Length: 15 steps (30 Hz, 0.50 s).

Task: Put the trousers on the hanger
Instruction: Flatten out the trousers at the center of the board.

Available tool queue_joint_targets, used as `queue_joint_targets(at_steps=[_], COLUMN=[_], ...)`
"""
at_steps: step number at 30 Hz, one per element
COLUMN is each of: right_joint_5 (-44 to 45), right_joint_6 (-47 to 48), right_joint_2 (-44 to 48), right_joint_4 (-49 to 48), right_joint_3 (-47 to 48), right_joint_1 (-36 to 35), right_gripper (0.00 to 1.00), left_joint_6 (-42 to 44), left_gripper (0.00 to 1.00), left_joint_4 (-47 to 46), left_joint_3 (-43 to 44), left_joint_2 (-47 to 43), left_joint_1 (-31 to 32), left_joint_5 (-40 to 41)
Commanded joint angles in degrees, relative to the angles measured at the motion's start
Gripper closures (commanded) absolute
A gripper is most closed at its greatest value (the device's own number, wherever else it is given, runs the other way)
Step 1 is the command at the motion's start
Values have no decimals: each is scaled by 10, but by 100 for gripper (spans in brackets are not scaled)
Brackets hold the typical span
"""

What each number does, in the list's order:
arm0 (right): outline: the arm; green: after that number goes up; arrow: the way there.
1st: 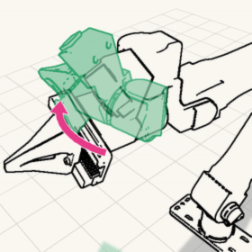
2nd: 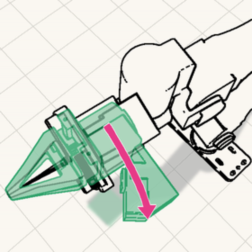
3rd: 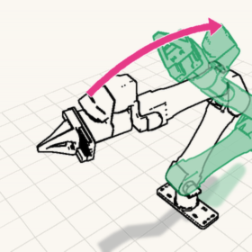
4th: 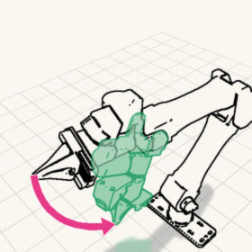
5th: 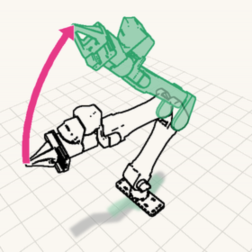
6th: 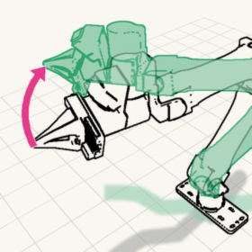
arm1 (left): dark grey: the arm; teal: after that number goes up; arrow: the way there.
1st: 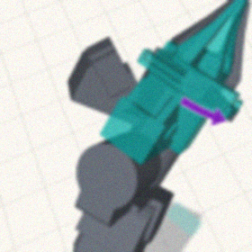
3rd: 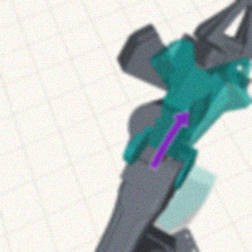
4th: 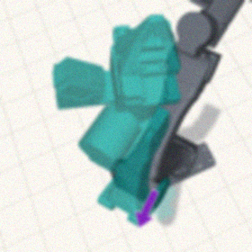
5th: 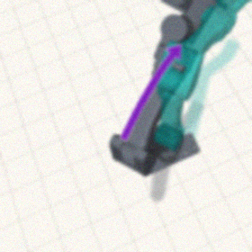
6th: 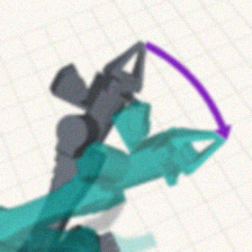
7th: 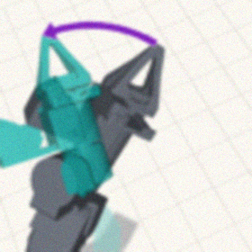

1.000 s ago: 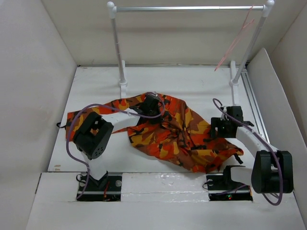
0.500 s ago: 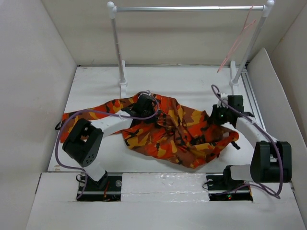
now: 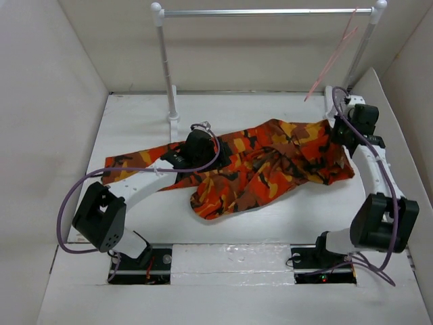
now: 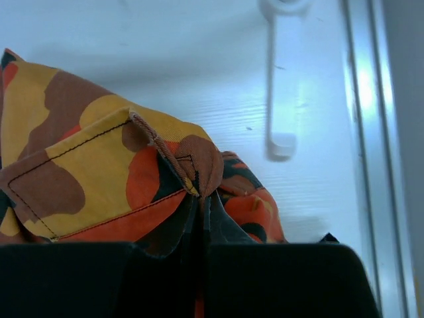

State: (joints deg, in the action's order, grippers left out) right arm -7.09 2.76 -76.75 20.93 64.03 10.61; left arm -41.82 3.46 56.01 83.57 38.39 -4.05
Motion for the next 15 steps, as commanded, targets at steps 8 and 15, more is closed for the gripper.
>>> queue_joint_targets(at_steps=[8, 15], right_joint_5=[-76, -36], right_joint_6=[24, 32], right_joint_2=[-186, 6], right_joint_4=[21, -16], right_joint_3=[173, -53], right_joint_1=[64, 53], right_gripper=[23, 29], left_joint_6=[45, 50], left_gripper=[27, 28], left_joint_4=[91, 89], left_joint_3=[47, 30], left_joint_2=[-21, 23], left_joint_1=[10, 78], left_joint_5=[87, 119])
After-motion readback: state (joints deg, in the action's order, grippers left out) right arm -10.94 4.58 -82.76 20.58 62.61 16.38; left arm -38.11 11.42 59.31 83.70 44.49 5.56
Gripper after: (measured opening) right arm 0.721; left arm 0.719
